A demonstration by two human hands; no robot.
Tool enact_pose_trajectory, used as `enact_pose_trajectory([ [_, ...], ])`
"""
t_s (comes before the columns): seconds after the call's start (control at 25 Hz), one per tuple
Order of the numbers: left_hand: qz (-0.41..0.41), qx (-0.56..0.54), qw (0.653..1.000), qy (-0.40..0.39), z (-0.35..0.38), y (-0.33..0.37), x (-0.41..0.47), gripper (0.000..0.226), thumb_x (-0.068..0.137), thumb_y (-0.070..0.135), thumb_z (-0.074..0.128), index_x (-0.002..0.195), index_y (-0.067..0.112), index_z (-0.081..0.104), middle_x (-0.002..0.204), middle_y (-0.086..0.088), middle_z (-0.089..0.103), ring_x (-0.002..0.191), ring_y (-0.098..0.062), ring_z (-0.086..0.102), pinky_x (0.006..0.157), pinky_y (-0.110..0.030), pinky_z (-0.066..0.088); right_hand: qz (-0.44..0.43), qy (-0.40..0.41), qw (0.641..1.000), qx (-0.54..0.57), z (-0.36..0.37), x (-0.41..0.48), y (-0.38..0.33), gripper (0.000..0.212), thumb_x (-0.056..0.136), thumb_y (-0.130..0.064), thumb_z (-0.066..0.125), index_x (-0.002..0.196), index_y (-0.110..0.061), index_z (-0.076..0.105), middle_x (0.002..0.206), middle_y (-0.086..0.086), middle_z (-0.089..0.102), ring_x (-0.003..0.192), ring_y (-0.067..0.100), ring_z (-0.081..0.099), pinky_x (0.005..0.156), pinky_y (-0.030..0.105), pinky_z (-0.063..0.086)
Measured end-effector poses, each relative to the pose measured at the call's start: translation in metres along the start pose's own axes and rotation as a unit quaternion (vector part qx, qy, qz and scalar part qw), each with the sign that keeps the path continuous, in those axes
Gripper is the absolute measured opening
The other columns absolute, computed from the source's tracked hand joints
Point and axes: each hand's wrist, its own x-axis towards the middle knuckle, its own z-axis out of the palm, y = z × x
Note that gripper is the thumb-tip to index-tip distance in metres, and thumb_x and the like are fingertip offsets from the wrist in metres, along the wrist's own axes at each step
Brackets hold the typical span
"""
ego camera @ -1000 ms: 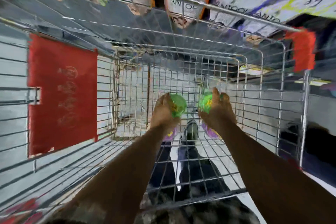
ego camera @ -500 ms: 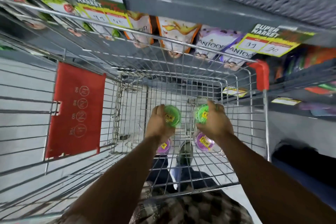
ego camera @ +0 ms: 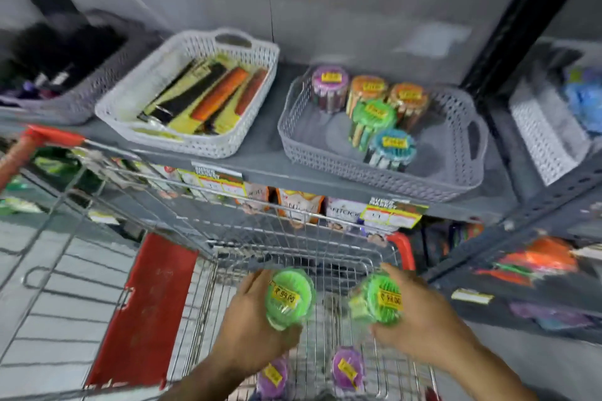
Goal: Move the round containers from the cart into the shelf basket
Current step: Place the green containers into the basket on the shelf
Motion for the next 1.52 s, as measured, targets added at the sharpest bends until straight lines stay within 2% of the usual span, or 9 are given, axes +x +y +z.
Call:
enact_pose_trajectory([
  [0.08,0.037,-0.002,0.999,0.032,-0.023,0.031,0.010,0.081,0.046,0.043,0.075,0.122,0.022,0.057,0.104,0.033,0.043,0.098,-0.003,0.050,0.083,0.008,0.026,-0.027,0.017,0.999,0.006,-0.038,-0.016,-0.011,0.101,0.063,-0.047,0.077,0.147,-0.033,0.023,0.142,-0.006,0.045,0.124,0.009,0.046,0.094,0.015,0.034],
  [0.16,0.081,0.000,0.996,0.046,-0.044,0.063,0.023,0.074,0.045,0.046,0.073,0.117,0.038,0.056,0.096,0.032,0.051,0.095,-0.003,0.052,0.085,0.007,0.030,-0.055,0.031,0.998,-0.006,-0.074,-0.029,-0.023,0.103,0.056,-0.054,0.077,0.145,-0.038,0.027,0.138,-0.011,0.051,0.120,0.005,0.050,0.094,0.017,0.038],
  [0.28,0.116,-0.018,0.993,0.022,-0.076,0.113,0.052,0.063,0.047,0.041,0.083,0.100,0.058,0.052,0.097,0.024,0.064,0.092,0.000,0.060,0.085,-0.019,0.052,-0.076,0.061,0.995,0.008,-0.125,-0.041,-0.039,0.109,0.047,-0.068,0.077,0.141,-0.046,0.027,0.135,-0.021,0.047,0.117,0.003,0.050,0.100,0.026,0.042],
  [0.48,0.100,-0.035,0.994,0.025,-0.108,0.156,0.127,0.048,0.045,0.040,0.089,0.086,0.034,0.066,0.082,0.018,0.073,0.075,0.004,0.067,0.070,-0.022,0.056,-0.077,0.121,0.990,-0.004,-0.194,-0.022,-0.055,0.106,0.052,-0.063,0.082,0.143,-0.041,0.030,0.143,-0.013,0.045,0.125,0.008,0.045,0.100,0.025,0.037],
  [0.68,0.060,0.008,0.997,0.038,-0.105,0.169,0.208,0.035,0.052,0.026,0.089,0.073,0.033,0.061,0.072,0.015,0.070,0.070,-0.003,0.065,0.064,-0.020,0.051,-0.026,0.166,0.986,-0.012,-0.237,0.038,-0.045,0.104,0.055,-0.057,0.083,0.143,-0.030,0.035,0.147,-0.005,0.042,0.128,0.017,0.044,0.102,0.031,0.038],
  [0.88,-0.016,0.068,0.998,0.012,-0.075,0.158,0.263,0.030,0.049,0.026,0.086,0.070,0.023,0.066,0.068,0.006,0.070,0.060,-0.007,0.063,0.064,-0.029,0.059,0.052,0.178,0.983,-0.020,-0.246,0.099,-0.029,0.105,0.062,-0.047,0.083,0.147,-0.020,0.029,0.154,0.006,0.033,0.135,0.025,0.037,0.104,0.032,0.037],
  [1.0,-0.065,0.105,0.992,0.008,-0.058,0.147,0.279,0.030,0.053,0.026,0.086,0.077,0.014,0.072,0.077,-0.003,0.073,0.068,-0.016,0.067,0.068,-0.035,0.063,0.087,0.173,0.980,-0.033,-0.236,0.126,-0.023,0.102,0.065,-0.042,0.082,0.148,-0.016,0.027,0.153,0.008,0.034,0.133,0.027,0.040,0.092,0.027,0.037],
  [1.36,-0.111,0.052,0.992,-0.013,-0.041,0.133,0.305,0.033,0.055,0.019,0.088,0.083,0.009,0.072,0.077,-0.007,0.073,0.071,-0.021,0.070,0.053,-0.027,0.054,0.139,0.197,0.971,0.005,-0.206,0.172,-0.013,0.074,0.056,-0.049,0.078,0.118,-0.015,0.055,0.122,0.011,0.061,0.103,0.028,0.059,0.085,0.036,0.053],
  [1.52,-0.099,0.049,0.994,-0.017,-0.041,0.133,0.307,0.040,0.053,0.016,0.090,0.086,0.010,0.068,0.084,-0.007,0.073,0.078,-0.024,0.070,0.073,-0.039,0.063,0.145,0.205,0.967,0.037,-0.204,0.172,-0.013,0.102,0.061,-0.055,0.081,0.142,-0.012,0.038,0.143,0.012,0.048,0.124,0.030,0.050,0.097,0.037,0.046],
])
